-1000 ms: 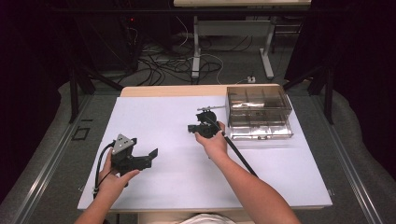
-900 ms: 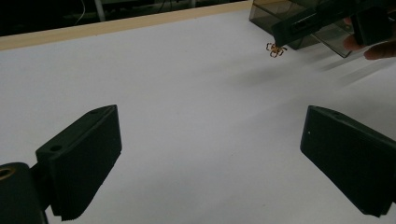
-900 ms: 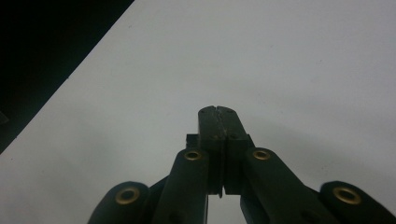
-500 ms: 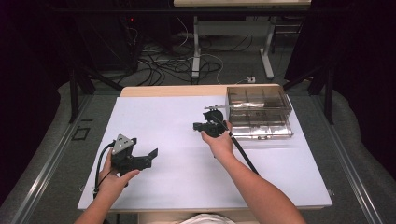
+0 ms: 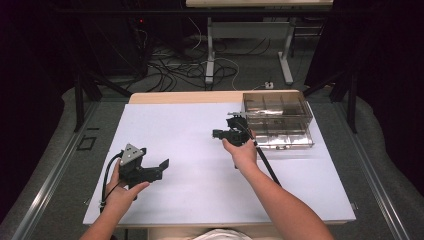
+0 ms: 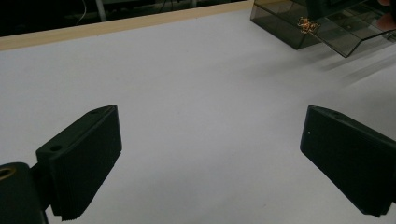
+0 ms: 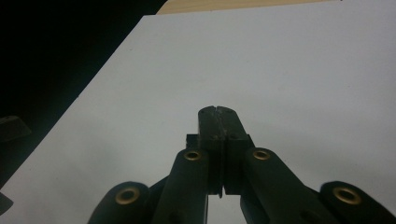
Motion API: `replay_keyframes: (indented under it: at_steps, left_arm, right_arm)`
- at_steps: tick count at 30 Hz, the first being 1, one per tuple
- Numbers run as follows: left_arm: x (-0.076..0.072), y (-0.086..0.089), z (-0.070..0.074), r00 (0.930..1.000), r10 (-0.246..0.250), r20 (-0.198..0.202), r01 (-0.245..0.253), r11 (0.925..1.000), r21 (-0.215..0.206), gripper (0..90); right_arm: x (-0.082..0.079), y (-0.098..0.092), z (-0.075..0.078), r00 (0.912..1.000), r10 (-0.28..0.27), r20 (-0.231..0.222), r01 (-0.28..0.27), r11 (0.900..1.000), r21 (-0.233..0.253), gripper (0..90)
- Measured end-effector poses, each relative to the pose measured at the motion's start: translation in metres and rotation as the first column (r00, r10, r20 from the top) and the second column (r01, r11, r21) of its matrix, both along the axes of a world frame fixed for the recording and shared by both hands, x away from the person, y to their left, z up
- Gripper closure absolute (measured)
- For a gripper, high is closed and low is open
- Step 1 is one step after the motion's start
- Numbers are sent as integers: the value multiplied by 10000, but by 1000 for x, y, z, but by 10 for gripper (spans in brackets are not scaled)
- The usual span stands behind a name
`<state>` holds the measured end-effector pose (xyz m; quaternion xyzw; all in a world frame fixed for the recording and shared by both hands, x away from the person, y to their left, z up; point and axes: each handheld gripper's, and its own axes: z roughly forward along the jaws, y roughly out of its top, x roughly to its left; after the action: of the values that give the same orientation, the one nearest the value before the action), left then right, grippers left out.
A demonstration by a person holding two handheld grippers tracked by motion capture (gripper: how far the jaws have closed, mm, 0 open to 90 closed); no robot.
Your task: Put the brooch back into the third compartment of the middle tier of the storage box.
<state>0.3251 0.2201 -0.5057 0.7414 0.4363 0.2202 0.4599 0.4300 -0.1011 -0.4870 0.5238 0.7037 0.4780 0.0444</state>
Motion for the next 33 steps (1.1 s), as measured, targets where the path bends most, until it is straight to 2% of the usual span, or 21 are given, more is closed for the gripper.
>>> replay_keyframes:
  at_steps: [10, 14, 18, 25, 33]
  left_arm:
    - [0, 0, 0, 10000, 7, -3, -7, 10000, -6, 56]
    - [0, 0, 0, 10000, 12, -17, -12, 10000, 19, 56]
    - [0, 0, 0, 10000, 21, -16, -21, 10000, 21, 56]
    - [0, 0, 0, 10000, 22, -7, -22, 10000, 86, 57]
    - [0, 0, 0, 10000, 28, 2, -28, 10000, 95, 57]
  right_arm:
    - [-3, -12, 4, 9997, -101, -217, 112, 9986, 521, 900]
    - [-4, -18, 5, 9997, -197, -120, 205, 9972, 717, 900]
    - [-5, -27, 8, 9994, -221, -273, 244, 9959, 876, 900]
    - [-5, -41, 12, 9986, -526, -97, 533, 9948, 869, 900]
    - [-6, -55, 14, 9972, -722, -193, 737, 9932, 901, 900]
